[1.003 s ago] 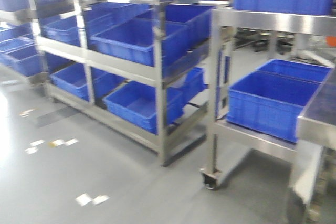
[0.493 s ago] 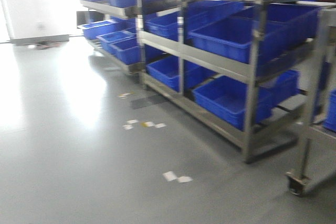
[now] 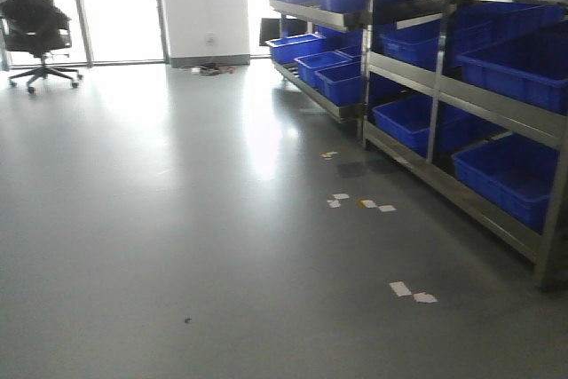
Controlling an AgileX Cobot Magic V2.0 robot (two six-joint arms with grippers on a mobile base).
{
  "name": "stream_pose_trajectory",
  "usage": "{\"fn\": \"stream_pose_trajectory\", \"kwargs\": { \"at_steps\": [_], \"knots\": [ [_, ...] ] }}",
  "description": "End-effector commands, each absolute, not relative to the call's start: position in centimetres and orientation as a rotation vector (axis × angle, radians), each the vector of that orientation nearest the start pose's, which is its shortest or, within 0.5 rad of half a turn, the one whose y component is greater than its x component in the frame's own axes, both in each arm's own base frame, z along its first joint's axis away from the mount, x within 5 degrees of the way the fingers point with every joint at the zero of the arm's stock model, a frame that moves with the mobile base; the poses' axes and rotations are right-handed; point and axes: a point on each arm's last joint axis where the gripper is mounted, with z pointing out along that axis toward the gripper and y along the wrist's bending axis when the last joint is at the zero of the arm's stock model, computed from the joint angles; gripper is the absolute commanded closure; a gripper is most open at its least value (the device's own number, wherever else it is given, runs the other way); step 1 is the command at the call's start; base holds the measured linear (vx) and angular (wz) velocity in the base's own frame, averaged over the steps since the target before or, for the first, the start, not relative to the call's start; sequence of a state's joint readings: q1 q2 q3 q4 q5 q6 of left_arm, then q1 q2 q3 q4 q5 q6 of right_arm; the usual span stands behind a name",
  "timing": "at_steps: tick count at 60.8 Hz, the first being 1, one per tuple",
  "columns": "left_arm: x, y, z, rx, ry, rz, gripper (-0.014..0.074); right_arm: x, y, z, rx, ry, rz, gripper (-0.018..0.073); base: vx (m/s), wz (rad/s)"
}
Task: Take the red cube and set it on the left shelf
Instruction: 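Drive the base down the aisle toward the crate shelving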
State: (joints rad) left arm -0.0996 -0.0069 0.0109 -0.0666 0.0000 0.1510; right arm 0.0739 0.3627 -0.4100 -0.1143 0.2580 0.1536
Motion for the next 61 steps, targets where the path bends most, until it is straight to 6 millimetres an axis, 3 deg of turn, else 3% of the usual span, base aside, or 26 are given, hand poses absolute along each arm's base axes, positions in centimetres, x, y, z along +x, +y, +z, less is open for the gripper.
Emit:
{"fn": "stream_pose_trajectory", "kwargs": {
  "at_steps": [1,61],
  "knots": [
    [5.68,-0.54,20.95,0.131,1.428,-0.01,0.0491,8.52,0.39,32.1,-0.015,1.579,0.059,0.0492,-0.23,0.61],
    [5.68,-0.54,20.95,0.131,1.428,-0.01,0.0491,8.52,0.39,32.1,-0.015,1.579,0.059,0.0492,-0.28,0.45]
  ]
}}
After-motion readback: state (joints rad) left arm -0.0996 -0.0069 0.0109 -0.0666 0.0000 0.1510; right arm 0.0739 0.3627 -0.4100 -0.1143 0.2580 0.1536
